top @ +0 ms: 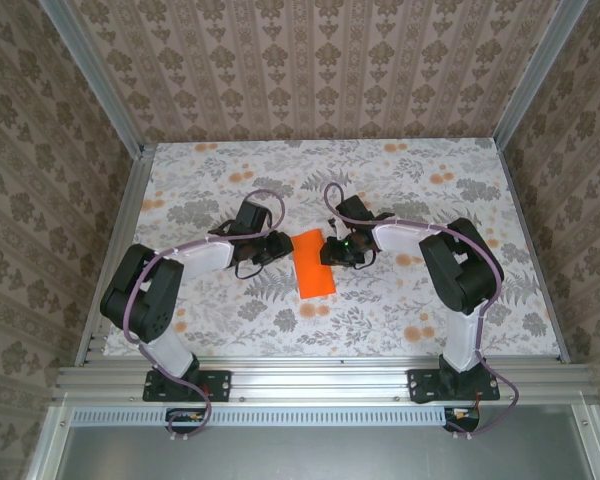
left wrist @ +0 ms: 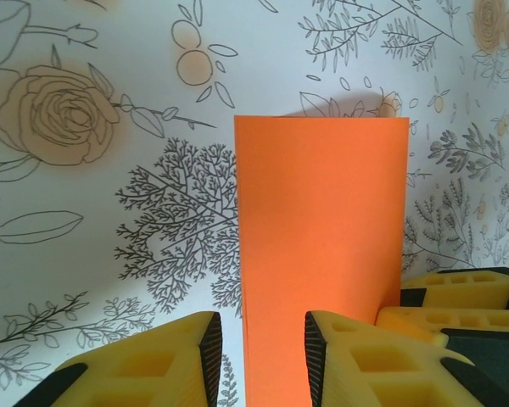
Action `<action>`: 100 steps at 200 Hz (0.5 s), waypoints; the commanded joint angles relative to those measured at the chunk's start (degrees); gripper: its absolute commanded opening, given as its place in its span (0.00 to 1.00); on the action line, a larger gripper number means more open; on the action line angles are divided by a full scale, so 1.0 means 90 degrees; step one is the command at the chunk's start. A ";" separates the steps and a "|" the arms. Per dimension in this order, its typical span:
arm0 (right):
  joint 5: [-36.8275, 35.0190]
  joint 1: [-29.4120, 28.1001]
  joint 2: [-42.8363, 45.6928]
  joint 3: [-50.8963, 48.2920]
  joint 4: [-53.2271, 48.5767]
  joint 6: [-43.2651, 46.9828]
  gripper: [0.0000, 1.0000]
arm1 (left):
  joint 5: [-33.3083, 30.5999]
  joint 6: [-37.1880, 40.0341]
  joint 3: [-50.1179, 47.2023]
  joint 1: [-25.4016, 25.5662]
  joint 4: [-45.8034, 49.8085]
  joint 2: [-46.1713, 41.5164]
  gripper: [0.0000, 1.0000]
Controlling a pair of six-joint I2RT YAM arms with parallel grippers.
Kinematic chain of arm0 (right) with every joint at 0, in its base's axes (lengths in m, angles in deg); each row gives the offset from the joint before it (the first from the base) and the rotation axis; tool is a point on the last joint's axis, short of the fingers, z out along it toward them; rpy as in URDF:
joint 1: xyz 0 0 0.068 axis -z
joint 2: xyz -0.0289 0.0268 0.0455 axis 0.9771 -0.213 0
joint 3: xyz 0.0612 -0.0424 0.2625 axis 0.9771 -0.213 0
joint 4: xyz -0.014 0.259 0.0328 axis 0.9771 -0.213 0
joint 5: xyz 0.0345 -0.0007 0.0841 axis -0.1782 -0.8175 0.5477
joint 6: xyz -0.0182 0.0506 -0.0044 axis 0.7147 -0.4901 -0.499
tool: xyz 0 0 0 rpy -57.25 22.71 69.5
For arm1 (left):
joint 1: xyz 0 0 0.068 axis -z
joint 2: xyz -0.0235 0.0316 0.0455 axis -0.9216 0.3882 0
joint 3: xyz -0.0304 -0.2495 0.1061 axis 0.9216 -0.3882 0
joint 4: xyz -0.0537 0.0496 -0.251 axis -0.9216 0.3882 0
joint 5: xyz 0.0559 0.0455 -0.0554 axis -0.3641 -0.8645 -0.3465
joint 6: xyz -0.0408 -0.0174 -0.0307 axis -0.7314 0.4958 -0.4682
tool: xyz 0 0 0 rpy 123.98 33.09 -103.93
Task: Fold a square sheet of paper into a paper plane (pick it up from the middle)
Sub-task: Hold the square sheet of paper at the center of the table.
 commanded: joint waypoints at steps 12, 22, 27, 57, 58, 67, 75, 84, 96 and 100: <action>-0.0863 0.0031 -0.0401 -0.0263 -0.0747 -0.0163 0.31 | 0.0164 -0.0143 -0.0076 0.0039 -0.0150 -0.0099 0.34; -0.0894 0.0031 -0.0420 -0.0263 -0.0763 -0.0225 0.31 | 0.0165 -0.0152 -0.0072 0.0048 -0.0173 -0.0088 0.33; -0.0919 0.0031 -0.0433 -0.0256 -0.0770 -0.0258 0.31 | 0.0164 -0.0157 -0.0072 0.0057 -0.0184 -0.0089 0.33; -0.0968 0.0026 -0.0527 -0.0233 -0.0824 -0.0383 0.31 | 0.0201 -0.0196 -0.0072 0.0102 -0.0260 -0.0046 0.33; -0.0970 0.0024 -0.0530 -0.0228 -0.0824 -0.0386 0.31 | 0.0203 -0.0196 -0.0076 0.0105 -0.0262 -0.0048 0.33; -0.0973 0.0021 -0.0540 -0.0241 -0.0824 -0.0386 0.30 | 0.0214 -0.0197 -0.0074 0.0124 -0.0278 -0.0035 0.33; -0.0977 0.0012 -0.0552 -0.0239 -0.0831 -0.0380 0.31 | 0.0238 -0.0201 -0.0062 0.0136 -0.0291 -0.0019 0.33; -0.0991 0.0012 -0.0558 -0.0234 -0.0847 -0.0377 0.31 | 0.0274 -0.0218 -0.0062 0.0155 -0.0315 0.0016 0.33; -0.1002 0.0002 -0.0562 -0.0227 -0.0844 -0.0345 0.31 | 0.0318 -0.0230 -0.0056 0.0184 -0.0363 0.0064 0.32; -0.1002 0.0002 -0.0561 -0.0231 -0.0849 -0.0342 0.31 | 0.0341 -0.0235 -0.0052 0.0194 -0.0369 0.0076 0.32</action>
